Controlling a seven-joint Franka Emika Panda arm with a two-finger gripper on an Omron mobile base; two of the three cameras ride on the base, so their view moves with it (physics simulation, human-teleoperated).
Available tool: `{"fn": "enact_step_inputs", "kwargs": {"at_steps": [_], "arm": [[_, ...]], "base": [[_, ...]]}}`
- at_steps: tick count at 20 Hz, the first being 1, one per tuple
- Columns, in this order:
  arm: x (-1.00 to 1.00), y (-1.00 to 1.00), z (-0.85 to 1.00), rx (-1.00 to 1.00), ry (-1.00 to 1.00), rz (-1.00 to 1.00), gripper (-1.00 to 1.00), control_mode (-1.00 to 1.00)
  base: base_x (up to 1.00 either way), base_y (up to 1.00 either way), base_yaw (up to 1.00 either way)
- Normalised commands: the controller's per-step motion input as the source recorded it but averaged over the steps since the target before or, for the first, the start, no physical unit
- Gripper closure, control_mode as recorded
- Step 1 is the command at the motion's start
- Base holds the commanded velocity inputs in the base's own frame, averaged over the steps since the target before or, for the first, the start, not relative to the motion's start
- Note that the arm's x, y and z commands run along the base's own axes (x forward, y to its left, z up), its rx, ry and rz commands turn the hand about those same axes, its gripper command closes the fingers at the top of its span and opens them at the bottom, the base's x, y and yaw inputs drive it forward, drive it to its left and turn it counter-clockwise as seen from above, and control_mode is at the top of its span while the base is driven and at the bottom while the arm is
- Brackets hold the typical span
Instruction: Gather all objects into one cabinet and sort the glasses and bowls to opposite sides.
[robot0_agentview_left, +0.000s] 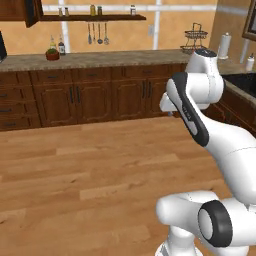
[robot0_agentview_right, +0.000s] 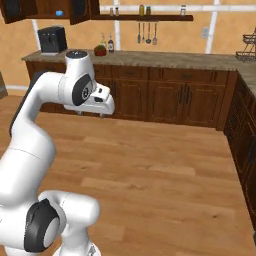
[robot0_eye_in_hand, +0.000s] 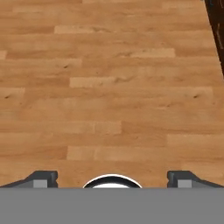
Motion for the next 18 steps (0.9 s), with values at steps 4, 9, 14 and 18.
{"fn": "enact_step_inputs", "kwargs": {"at_steps": [4, 9, 14, 18], "arm": [[0.0, 0.0, 0.0, 0.0, 0.0, 0.0, -1.0, 1.0], [0.0, 0.0, 0.0, 0.0, 0.0, 0.0, -1.0, 1.0], [0.0, 0.0, 0.0, 0.0, 0.0, 0.0, -1.0, 1.0], [0.0, 0.0, 0.0, 0.0, 0.0, 0.0, -1.0, 1.0]], "base": [[0.72, 0.11, 0.04], [1.0, 0.72, 0.0], [1.0, 1.0, -0.04], [1.0, 1.0, -0.07]]}}
